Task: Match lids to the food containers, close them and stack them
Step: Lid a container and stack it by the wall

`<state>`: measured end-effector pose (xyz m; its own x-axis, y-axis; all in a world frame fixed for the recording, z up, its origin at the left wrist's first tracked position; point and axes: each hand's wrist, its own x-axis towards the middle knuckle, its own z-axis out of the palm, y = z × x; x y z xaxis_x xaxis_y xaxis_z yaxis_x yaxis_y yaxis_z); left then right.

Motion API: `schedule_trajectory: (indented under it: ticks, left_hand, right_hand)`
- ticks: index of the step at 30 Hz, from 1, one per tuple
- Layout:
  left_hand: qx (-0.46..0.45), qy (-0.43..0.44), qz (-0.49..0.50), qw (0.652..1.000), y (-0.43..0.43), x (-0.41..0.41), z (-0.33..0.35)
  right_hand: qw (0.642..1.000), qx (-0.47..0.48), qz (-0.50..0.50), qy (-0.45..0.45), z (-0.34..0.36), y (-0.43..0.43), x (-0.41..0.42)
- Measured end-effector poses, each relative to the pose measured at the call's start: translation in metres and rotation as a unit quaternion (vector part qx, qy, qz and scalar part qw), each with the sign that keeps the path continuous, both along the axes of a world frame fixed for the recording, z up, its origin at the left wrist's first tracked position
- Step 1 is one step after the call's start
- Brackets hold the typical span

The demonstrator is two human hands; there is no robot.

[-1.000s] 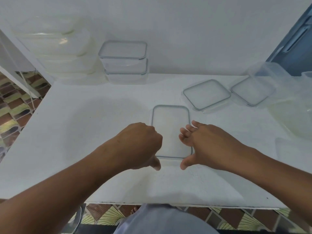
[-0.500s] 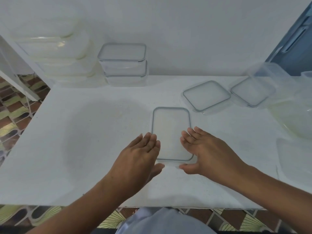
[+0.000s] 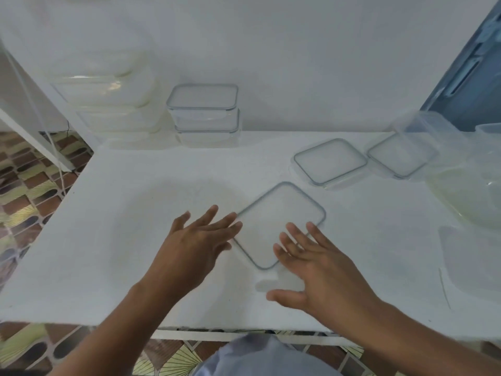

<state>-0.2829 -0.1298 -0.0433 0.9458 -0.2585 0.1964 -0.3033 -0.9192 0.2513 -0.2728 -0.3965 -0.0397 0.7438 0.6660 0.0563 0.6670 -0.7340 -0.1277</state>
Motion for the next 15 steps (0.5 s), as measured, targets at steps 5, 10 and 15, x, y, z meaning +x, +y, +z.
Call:
schedule_trajectory:
  ticks: [5,10,15]
  left_hand:
    - [-0.011,0.009,0.026,1.000,0.007,0.021,-0.006]
    - [-0.109,0.016,0.066,0.992,-0.003,0.033,-0.011]
    - [-0.342,0.054,0.300,0.889,-0.029,0.020,0.010]
  right_hand:
    - [0.999,0.019,-0.028,-0.027,-0.011,0.021,-0.016]
    - [0.989,0.132,-0.066,-0.009,-0.010,0.041,-0.022]
    - [0.880,0.411,-0.236,0.035,0.015,0.007,0.013]
